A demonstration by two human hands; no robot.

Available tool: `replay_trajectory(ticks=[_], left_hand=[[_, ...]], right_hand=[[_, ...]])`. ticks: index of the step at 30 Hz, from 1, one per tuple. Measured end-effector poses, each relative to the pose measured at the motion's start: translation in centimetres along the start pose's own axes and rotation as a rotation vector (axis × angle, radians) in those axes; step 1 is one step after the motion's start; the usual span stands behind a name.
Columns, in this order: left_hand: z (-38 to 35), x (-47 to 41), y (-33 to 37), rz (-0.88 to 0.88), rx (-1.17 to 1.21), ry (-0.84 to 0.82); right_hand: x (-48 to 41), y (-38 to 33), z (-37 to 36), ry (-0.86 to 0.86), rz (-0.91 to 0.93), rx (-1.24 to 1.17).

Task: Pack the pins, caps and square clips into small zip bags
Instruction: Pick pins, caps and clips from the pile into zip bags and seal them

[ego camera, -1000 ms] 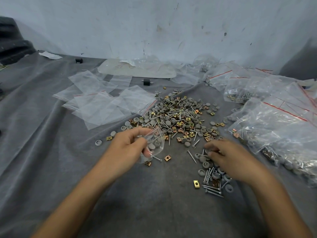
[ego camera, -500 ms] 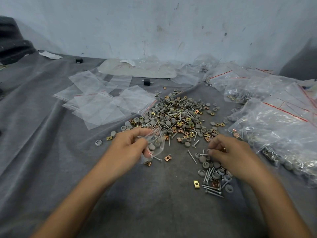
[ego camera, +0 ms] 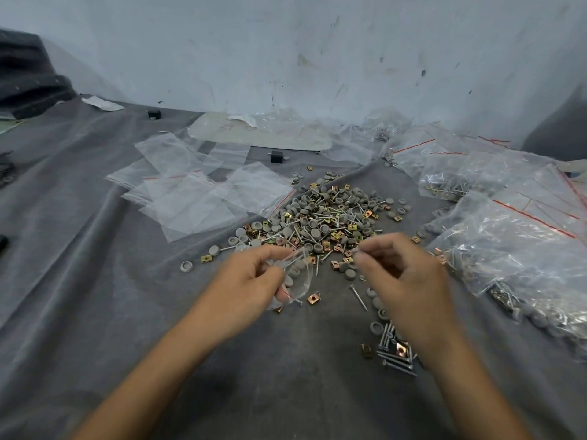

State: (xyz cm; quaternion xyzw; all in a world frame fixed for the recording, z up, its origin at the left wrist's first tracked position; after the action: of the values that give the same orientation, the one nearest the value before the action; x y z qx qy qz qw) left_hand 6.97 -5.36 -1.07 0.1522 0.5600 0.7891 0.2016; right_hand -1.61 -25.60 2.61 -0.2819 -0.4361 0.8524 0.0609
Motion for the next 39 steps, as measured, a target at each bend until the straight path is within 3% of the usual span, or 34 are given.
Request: replay_trajectory(ticks=[4, 8, 13, 18, 22, 27, 36, 39], left_hand=[[-0.2, -0.3, -0.2, -0.014, 0.027, -0.005], [-0.2, -0.2, -0.3, -0.036, 0.0, -0.012], [-0.6, 0.1, 0.3, -0.087, -0.016, -0.044], [-0.4, 0.4, 0.7, -0.115, -0.035, -0.05], [0.1, 0.3, 0.6, -0.098, -0.021, 0.007], [0.2, 0.9, 1.7, -0.175, -0.008, 0.013], [2.1, 3.1, 3.3, -0.371, -0.149, 0.138], [3.4, 3.7, 4.1, -0.41, -0.236, 0.265]], right_hand=[[1.1, -2.2, -4.9, -0.167, 0.167, 0.13], [1.5, -2.7, -6.3, -0.165, 0.229, 0.221], [1.6, -2.7, -6.2, -0.109, 0.204, 0.132], [1.9, -2.8, -7.1, -0.213, 0.12, -0.078], [1.8, -3.6, -6.0, -0.132, 0.267, 0.207], [2.0, -2.6, -7.4, -0.362, 0.369, 0.463], [0.8, -3.0, -6.2, -0.212, 0.223, 0.028], [0.4, -2.6, -5.3, -0.188, 0.134, -0.11]])
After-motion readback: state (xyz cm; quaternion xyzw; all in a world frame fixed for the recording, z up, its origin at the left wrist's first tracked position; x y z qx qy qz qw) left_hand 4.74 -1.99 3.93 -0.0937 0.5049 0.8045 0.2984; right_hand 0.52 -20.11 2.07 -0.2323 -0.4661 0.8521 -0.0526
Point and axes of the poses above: each hand's wrist, its own x-axis away from the middle knuckle, its own z-axis out of the back of the hand, y = z × x, the point moved 7 cm from there along -x, towards the middle knuckle, and after that the axes turned 2 degrees about -y, right-handed, at the moved point
